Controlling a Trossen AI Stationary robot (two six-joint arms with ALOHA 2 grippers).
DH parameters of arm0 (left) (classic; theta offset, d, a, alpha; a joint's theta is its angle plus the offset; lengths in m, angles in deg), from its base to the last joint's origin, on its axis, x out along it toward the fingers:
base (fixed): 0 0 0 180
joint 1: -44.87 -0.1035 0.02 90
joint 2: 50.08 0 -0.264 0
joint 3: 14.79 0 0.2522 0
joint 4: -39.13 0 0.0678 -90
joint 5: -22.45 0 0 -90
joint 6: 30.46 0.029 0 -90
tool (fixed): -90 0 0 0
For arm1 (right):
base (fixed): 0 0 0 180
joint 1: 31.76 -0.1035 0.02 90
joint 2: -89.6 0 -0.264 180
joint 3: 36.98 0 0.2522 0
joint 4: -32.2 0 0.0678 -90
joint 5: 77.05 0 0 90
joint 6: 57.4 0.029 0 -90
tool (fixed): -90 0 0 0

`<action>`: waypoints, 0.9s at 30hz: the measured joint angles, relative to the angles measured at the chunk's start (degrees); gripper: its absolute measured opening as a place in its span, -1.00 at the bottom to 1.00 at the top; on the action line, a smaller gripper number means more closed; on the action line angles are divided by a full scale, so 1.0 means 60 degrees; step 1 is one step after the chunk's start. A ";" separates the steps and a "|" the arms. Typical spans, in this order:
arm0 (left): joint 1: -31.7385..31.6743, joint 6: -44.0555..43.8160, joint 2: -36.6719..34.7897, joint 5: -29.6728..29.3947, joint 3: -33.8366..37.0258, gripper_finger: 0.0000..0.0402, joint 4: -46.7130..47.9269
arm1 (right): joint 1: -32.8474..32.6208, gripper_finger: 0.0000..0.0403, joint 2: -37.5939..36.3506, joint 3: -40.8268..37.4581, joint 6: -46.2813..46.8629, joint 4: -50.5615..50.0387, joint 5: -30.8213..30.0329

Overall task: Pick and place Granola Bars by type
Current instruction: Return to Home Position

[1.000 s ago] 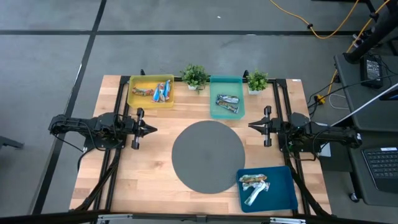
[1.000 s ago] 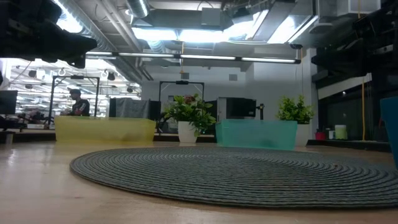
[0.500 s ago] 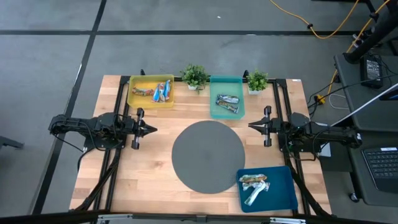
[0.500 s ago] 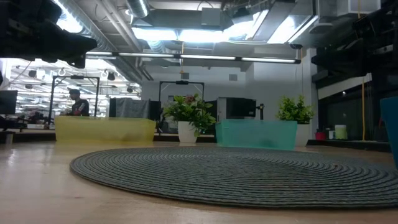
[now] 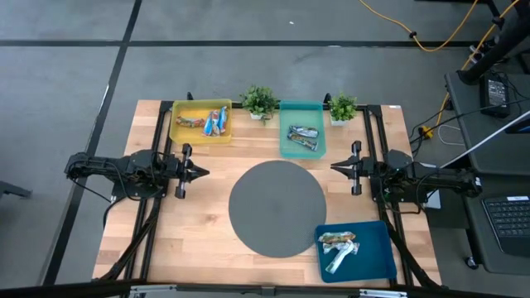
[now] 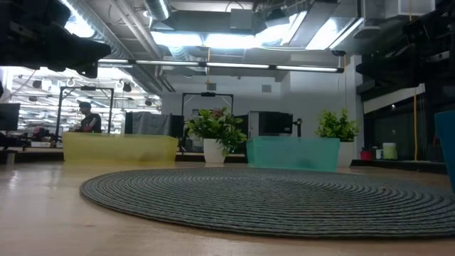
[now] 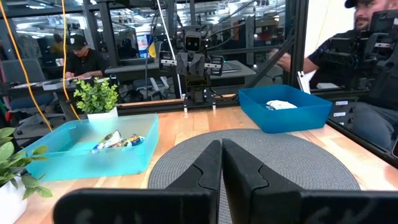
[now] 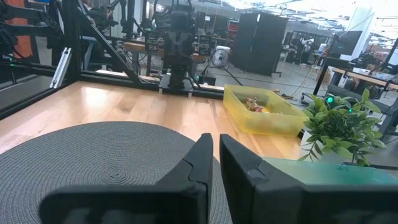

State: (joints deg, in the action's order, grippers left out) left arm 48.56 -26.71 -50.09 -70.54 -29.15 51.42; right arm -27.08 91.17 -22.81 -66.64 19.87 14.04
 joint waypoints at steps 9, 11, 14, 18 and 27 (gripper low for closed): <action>0.0003 0.0000 0.0000 0.0001 0.0000 -0.97 -0.0001 | 0.0000 -0.83 0.0000 -0.0001 -0.0002 -0.0001 0.0003; -0.0001 0.0000 0.0000 -0.0003 0.0000 -0.96 -0.0001 | 0.0000 -0.83 0.0000 0.0000 0.0001 0.0000 0.0000; -0.0001 0.0000 0.0000 0.0000 0.0000 -0.96 0.0000 | 0.0000 -0.83 0.0000 -0.0003 -0.0003 -0.0003 0.0003; 0.0000 0.0000 0.0000 -0.0002 0.0000 -0.98 0.0000 | -0.0002 -0.83 0.0000 -0.0001 0.0000 -0.0004 0.0002; 0.0003 0.0000 0.0000 -0.0003 0.0000 -0.96 0.0000 | -0.0003 -0.83 0.0000 -0.0004 -0.0002 -0.0004 0.0003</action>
State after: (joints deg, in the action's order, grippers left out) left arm 48.58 -26.71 -50.09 -70.56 -29.15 51.42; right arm -27.09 91.17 -22.84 -66.65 19.85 14.05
